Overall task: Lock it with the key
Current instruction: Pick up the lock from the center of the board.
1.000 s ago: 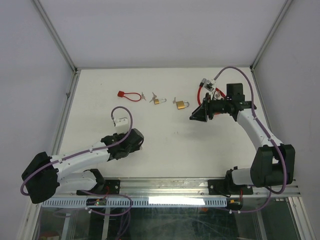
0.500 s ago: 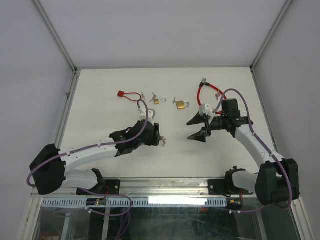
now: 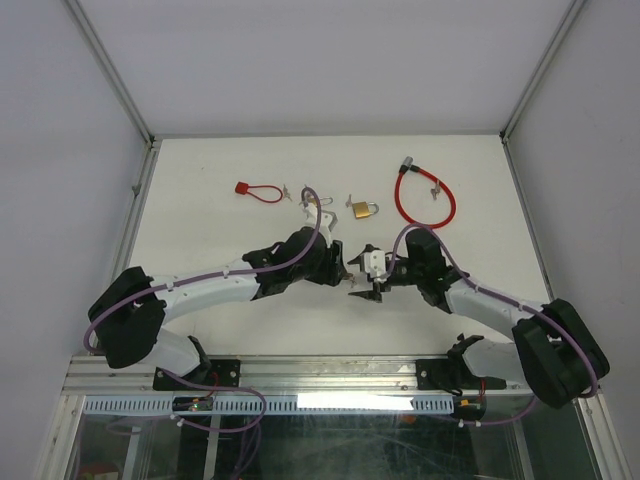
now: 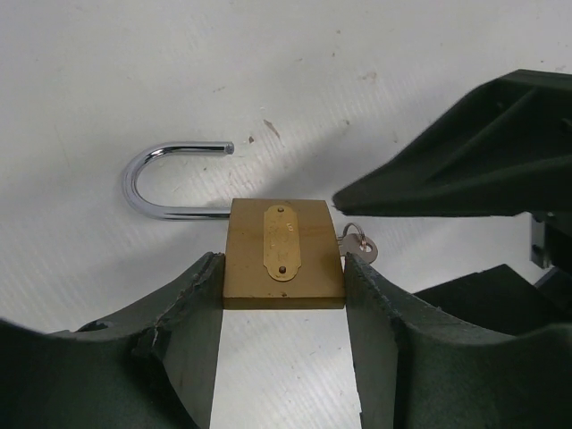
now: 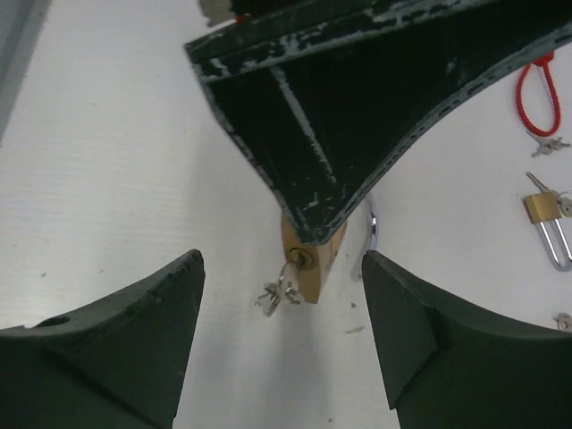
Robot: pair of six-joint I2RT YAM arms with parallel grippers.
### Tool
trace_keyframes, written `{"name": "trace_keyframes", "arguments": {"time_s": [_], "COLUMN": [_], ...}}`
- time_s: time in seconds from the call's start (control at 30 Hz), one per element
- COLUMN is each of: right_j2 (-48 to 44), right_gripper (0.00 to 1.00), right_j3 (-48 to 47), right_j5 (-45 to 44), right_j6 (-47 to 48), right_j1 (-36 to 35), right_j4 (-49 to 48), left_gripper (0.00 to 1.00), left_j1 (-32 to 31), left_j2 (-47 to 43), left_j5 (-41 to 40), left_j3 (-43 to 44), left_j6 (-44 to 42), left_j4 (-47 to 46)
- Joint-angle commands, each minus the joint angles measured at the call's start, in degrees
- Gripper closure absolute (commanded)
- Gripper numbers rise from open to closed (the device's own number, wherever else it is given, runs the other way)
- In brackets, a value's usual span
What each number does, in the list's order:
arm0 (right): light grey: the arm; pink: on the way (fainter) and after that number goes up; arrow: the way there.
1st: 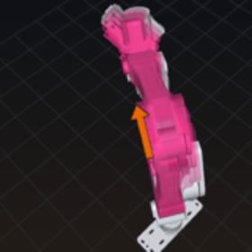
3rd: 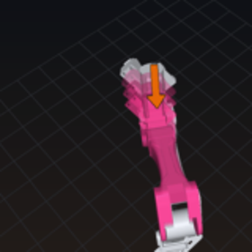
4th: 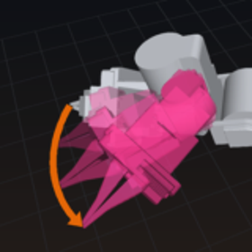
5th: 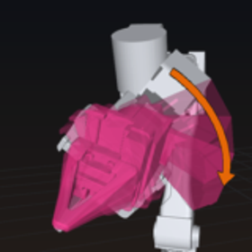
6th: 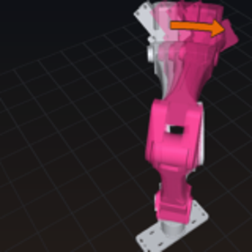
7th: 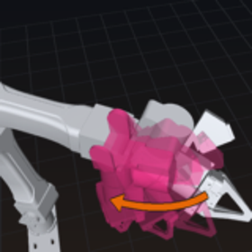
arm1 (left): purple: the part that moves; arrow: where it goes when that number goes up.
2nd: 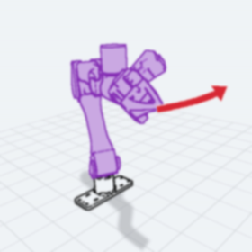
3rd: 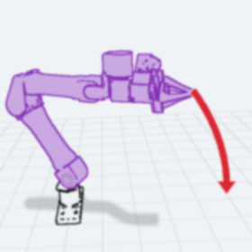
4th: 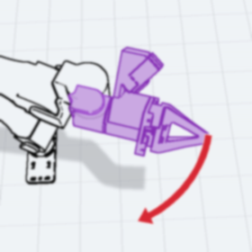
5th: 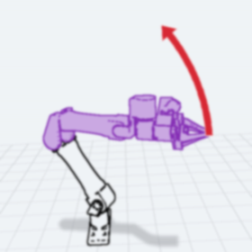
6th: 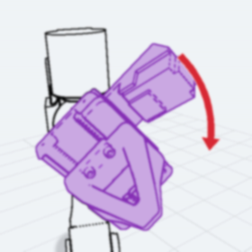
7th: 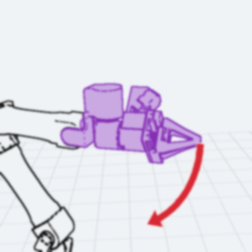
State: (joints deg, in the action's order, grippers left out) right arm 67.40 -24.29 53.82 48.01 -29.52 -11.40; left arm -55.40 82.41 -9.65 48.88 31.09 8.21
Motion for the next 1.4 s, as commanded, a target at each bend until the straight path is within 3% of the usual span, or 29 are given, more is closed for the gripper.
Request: {"name": "trace_keyframes", "arguments": {"time_s": [0.0, 0.17, 0.33, 0.67, 0.73, 0.9, 0.97, 1.13, 1.37], "right_j2": [3.37, 6.93, 8.44, 6.84, 5.7, 2.96, 2.14, -0.03, -3.26], "right_gripper": [0.26, 0.31, 0.48, 0.99, 1.0, 1.0, 1.0, 1.0, 1.0], "right_j3": [0.57, 2.77, 2.8, 1.62, 0.69, -1.2, -1.81, -4.05, -9.79], "right_j5": [-10.71, -17.51, -20.46, -19.38, -18.5, -13.77, -12.19, -7.81, -0.04], "right_j6": [-8.33, -11.13, -11.55, -10.16, -9.64, -10.51, -11.8, -15.58, -28.49], "right_j1": [-2.52, -6.07, -7.16, -7.06, -6.94, -4.77, -3.54, -0.05, 7.11], "right_j4": [-19.24, -27.95, -29.22, -25.78, -23.28, -17.98, -17.0, -13.39, -6.69], "left_gripper": [0.99, 0.99, 0.98, 0.9, 0.82, 0.4, 0.32, 0.25, 0.22], "left_j1": [0.88, 1.46, 1.76, 2.68, 3.03, 3.95, 4.15, 4.54, 4.75], "left_j2": [-0.94, -0.93, -1.41, -2.61, -3.32, -7.27, -9.88, -17.66, -29.34], "left_j5": [3.37, 5.35, 5.9, 7.38, 7.32, 6.14, 5.5, 5.24, 13.81], "left_j3": [4.33, 4.62, 4.4, 3.55, 3.25, 0.75, -1.31, -7.91, -23.58], "left_j6": [1.89, 2.96, 3.87, 6.88, 7.34, 7.09, 6.25, 3.5, -4.53], "left_j4": [-7.87, -8.21, -8.92, -10.37, -10.4, -11.89, -13.79, -19.69, -37.46]}}
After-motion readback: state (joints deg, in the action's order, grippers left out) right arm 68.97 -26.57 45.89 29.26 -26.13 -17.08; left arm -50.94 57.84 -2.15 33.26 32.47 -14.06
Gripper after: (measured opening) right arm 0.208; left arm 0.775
